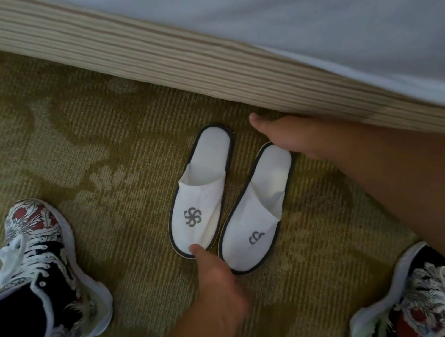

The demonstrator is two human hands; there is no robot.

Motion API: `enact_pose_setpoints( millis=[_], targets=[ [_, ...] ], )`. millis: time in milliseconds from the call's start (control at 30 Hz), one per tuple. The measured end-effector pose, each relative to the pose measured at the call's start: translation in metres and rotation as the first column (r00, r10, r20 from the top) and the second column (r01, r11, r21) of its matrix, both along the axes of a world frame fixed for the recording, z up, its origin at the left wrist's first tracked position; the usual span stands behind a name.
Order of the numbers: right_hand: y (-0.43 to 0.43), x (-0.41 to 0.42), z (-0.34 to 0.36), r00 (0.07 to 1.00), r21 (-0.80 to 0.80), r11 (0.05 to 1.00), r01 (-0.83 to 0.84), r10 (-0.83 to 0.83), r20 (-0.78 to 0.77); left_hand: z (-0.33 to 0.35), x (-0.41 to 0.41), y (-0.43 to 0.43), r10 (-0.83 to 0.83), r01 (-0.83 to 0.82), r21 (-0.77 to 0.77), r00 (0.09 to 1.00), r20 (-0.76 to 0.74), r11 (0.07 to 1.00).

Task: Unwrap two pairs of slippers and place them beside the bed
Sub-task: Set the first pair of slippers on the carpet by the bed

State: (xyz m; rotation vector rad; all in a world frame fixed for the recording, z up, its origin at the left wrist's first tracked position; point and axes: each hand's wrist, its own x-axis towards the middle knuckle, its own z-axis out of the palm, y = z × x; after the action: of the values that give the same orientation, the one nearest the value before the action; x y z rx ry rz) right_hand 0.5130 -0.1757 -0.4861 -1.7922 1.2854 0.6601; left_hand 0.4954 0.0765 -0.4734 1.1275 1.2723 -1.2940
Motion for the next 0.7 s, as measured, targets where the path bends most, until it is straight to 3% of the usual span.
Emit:
enact_pose_setpoints(
  millis=[133, 700],
  targets=[
    [0.006, 0.013, 0.0, 1.0, 0.073, 0.997, -0.021, 0.019, 0.015, -0.003, 0.002, 0.01, 0.064, -0.063, -0.037, 0.998, 0.012, 0.997],
    [0.01, 0.043, -0.004, 0.997, 0.043, 0.998, -0.042, 0.039, 0.068, -0.005, 0.009, 0.017, 0.035, -0.035, -0.009, 0.999, -0.015, 0.999]
  ],
)
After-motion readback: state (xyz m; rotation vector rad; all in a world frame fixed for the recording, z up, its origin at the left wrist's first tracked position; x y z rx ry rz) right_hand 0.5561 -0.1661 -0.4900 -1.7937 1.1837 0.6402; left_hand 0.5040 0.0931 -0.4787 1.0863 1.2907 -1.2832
